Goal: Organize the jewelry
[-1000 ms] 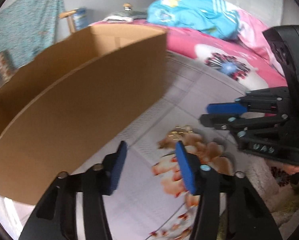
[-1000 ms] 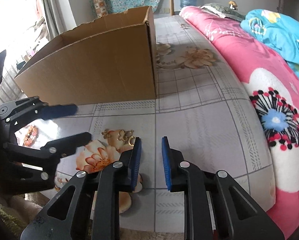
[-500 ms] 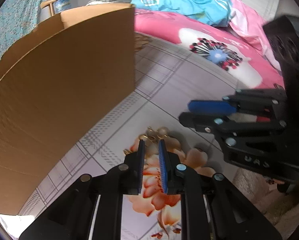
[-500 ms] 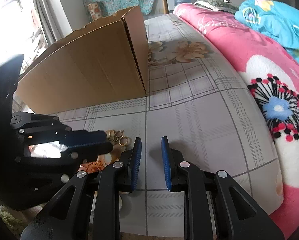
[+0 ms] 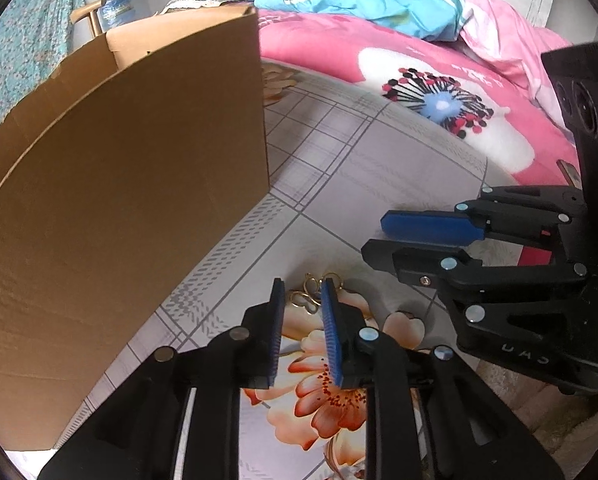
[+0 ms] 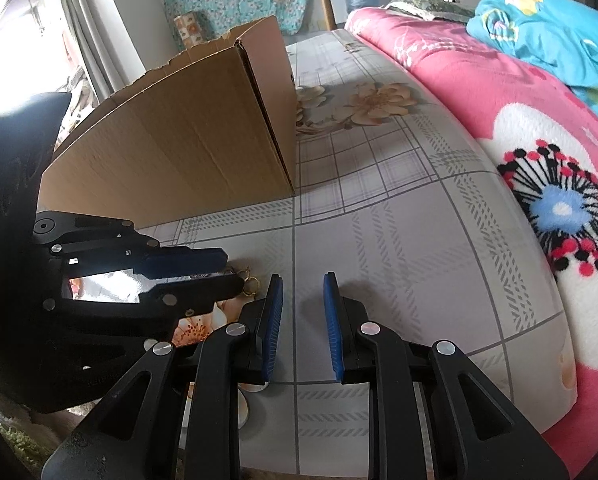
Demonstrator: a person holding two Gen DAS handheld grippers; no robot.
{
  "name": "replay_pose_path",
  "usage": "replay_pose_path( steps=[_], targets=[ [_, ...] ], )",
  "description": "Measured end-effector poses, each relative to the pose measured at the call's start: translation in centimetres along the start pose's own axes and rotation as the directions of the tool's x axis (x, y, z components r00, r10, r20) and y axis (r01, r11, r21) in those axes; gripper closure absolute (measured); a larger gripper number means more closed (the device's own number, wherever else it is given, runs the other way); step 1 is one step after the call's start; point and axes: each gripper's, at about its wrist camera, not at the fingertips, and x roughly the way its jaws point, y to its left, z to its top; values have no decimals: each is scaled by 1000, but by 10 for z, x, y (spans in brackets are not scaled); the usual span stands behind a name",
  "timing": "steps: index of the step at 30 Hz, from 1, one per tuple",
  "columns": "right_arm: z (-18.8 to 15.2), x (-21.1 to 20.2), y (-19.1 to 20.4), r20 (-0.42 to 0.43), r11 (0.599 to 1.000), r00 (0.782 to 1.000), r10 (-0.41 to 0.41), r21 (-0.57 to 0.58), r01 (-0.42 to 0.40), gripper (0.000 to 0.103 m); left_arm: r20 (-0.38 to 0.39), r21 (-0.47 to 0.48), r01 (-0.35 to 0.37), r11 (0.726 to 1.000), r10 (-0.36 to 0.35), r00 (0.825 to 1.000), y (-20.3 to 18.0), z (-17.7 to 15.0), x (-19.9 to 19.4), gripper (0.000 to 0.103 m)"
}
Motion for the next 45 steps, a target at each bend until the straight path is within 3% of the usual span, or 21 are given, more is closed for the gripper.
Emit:
replay_pose_path(
  steps=[10, 16, 23, 29, 45],
  targets=[
    [1, 1, -1, 1, 1000, 1000, 6, 3, -6, 83, -25, 26, 24, 999, -23, 999, -5, 0, -1, 82],
    [2, 2, -1, 5, 1000, 1000, 7, 3, -7, 83, -17, 71, -19, 997, 21, 1000, -13, 2, 2, 82],
    [3, 1, -2, 7, 1000, 1000, 4, 7, -4, 83, -12, 76, -21, 997, 22, 1000, -13, 4, 4, 82],
    [3, 1, -2, 7, 1000, 1000, 6, 9, -6, 83, -12, 91, -23, 996, 24, 1000, -16, 4, 3, 90],
    [3, 1, -3, 7, 1000, 1000, 6, 8, -6, 83, -4, 72, -20, 997, 20, 1000, -13, 0, -1, 93]
  ],
)
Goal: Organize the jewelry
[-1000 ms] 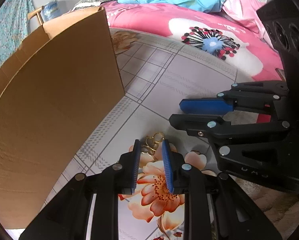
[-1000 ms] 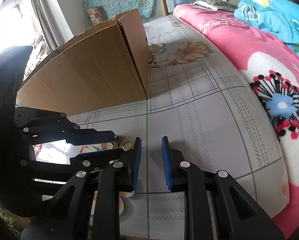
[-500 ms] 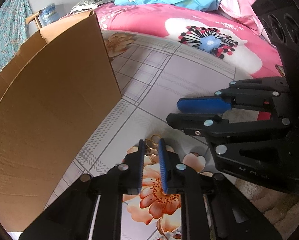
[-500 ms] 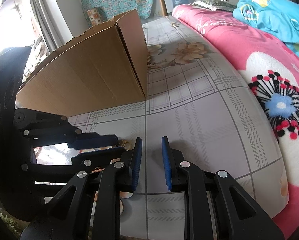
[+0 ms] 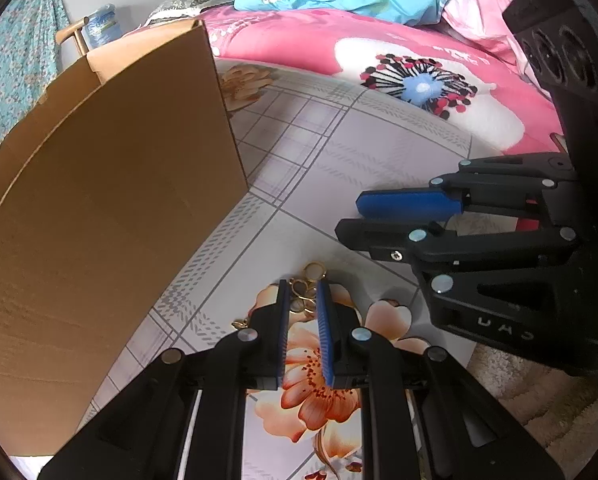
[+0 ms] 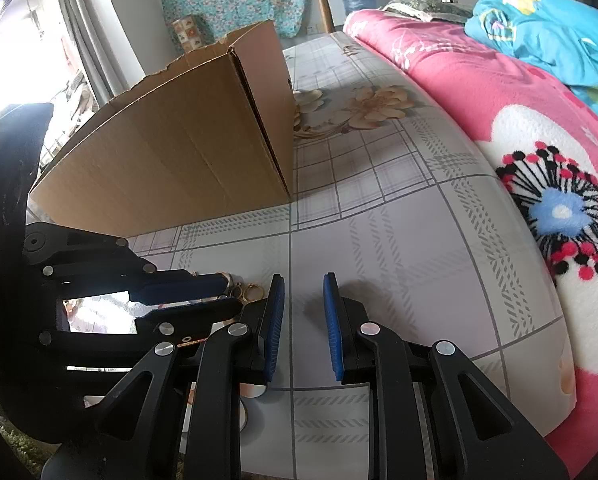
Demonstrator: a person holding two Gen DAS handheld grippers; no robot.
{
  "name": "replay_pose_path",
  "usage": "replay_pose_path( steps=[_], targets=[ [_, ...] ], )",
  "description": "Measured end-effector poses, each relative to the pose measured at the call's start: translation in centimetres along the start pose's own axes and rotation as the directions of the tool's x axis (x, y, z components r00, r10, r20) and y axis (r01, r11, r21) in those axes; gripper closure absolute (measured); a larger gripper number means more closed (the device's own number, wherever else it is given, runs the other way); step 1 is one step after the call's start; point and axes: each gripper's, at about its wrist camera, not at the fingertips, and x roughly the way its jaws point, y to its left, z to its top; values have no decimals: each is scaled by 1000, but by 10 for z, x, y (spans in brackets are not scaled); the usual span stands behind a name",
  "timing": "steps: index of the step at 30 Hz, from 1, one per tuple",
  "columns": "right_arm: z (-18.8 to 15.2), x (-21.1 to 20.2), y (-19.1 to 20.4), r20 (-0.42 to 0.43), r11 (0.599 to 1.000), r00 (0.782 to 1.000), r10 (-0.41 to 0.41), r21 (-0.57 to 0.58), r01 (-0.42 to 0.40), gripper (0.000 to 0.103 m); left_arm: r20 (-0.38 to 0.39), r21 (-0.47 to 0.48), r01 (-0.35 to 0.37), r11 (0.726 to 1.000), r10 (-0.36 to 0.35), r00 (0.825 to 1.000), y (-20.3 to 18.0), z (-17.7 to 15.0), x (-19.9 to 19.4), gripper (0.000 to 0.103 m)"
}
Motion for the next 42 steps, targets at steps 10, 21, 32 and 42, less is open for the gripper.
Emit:
replay_pose_path(
  steps=[10, 21, 32, 42],
  targets=[
    [2, -3, 1, 5, 1000, 1000, 5, -10, -5, 83, 18, -35, 14, 999, -13, 1000, 8, -4, -13, 103],
    [4, -3, 5, 8, 999, 1000, 22, -25, -22, 83, 25, -49, -35, 998, 36, 999, 15, -9, -13, 103],
    [4, -3, 4, 6, 1000, 1000, 22, -20, -22, 83, -1, 19, -60, 998, 60, 998, 3, -11, -4, 102],
    [3, -4, 1, 9, 999, 1000, 29, -14, -29, 83, 12, -33, 17, 999, -16, 1000, 9, -13, -10, 85]
  ],
)
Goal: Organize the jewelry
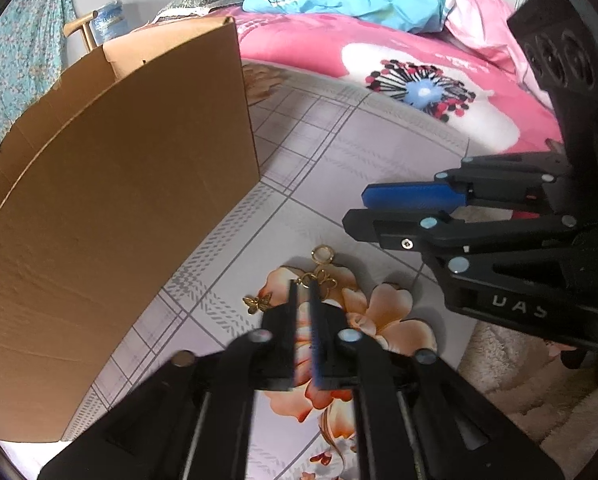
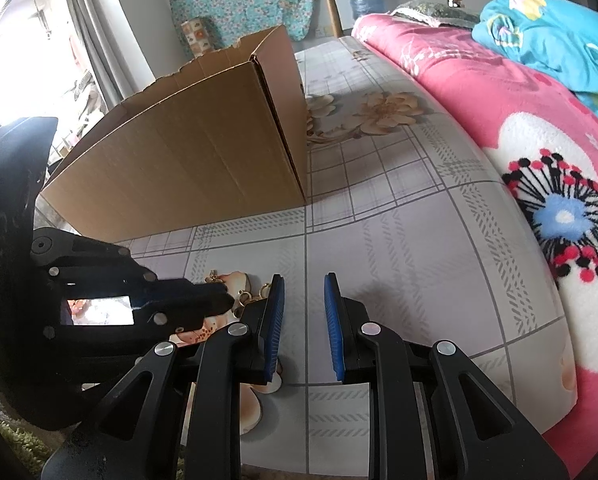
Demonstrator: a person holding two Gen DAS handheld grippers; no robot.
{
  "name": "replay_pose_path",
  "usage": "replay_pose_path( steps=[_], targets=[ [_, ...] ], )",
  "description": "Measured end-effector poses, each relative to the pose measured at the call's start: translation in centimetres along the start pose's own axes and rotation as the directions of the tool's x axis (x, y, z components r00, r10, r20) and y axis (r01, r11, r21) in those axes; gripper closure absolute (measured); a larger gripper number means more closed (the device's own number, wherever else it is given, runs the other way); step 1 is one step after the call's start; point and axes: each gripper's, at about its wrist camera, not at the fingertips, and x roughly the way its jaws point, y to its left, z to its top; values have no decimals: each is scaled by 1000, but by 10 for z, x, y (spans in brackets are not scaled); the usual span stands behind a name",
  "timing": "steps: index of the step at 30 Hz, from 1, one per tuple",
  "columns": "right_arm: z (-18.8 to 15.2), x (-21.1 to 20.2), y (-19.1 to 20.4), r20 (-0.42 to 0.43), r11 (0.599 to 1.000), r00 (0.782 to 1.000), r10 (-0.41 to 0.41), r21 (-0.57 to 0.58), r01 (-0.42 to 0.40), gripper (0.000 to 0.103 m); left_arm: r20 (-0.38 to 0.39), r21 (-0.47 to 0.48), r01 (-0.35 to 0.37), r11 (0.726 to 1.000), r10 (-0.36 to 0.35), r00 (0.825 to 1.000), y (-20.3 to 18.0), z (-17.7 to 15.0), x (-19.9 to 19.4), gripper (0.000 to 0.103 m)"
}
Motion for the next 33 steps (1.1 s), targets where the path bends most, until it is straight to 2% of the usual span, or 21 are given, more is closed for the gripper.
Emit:
replay_pose_path(
  steps=[3, 6, 17, 20, 22, 33],
  targets=[
    [0, 1, -1, -2, 1000, 1000, 2, 4, -1, 83, -9, -15, 11, 1000, -11, 1000, 1, 2, 2, 75],
    [-1, 1, -1, -2, 1000, 1000, 0, 7, 0, 83, -7, -19, 29, 999, -29, 1000, 0, 3, 2, 74],
    [-2, 0, -1, 4, 1000, 1000, -6, 21, 6, 83, -10, 51, 4, 999, -3, 1000, -9, 9, 10, 74],
    [-2, 0, -1, 6, 1000, 1000, -6, 21, 6, 83, -14, 65, 7, 998, -6, 1000, -10, 11, 11, 83],
    [-2, 0, -1, 5, 1000, 1000, -6, 22, 6, 83, -15, 76, 0, 997, 1, 1000, -13, 12, 12, 83],
    [-1, 0, -1, 7, 1000, 1000, -7, 21, 7, 83, -15, 67, 5, 998, -4, 1000, -13, 11, 11, 83]
  ],
)
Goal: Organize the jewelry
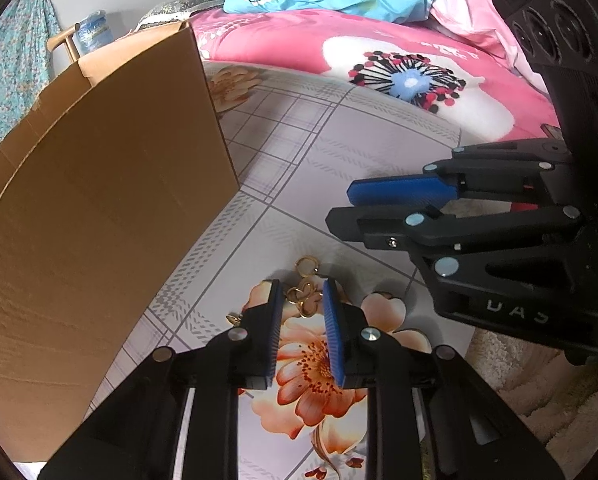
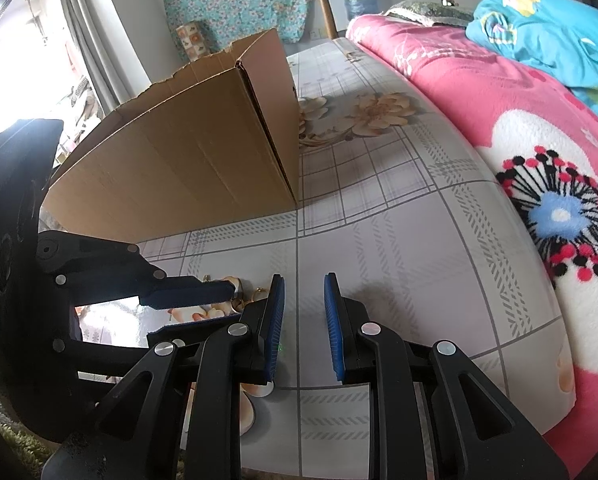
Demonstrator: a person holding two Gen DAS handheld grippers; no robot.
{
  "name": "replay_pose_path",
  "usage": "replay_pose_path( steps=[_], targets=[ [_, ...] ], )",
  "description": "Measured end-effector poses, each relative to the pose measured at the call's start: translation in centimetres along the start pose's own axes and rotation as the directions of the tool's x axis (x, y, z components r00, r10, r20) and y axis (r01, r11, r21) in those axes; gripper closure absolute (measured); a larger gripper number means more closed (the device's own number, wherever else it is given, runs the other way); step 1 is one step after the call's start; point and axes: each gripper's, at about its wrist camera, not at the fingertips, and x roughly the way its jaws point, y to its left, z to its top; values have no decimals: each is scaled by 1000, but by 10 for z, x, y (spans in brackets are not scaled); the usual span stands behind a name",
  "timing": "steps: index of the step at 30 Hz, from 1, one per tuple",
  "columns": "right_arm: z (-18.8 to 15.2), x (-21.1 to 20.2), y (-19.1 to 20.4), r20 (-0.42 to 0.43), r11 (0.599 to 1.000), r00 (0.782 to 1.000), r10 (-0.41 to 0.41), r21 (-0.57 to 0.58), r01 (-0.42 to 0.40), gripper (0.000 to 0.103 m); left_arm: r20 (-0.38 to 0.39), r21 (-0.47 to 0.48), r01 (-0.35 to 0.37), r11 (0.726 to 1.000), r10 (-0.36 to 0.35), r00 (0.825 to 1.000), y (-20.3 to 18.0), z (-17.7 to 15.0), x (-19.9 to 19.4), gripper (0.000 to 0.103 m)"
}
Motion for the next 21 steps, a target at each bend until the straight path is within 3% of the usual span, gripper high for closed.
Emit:
replay_pose_path(
  steps=[13, 21],
  targets=[
    [5, -3, 5, 4, 999, 1000, 13, -33, -12, 83, 29, -56, -29, 998, 30, 999, 17, -7, -22, 83],
    [10, 16, 30, -51, 969, 999, 9, -246, -22, 83, 34, -136, -59, 989, 64, 997, 40, -22, -37, 83]
  ],
)
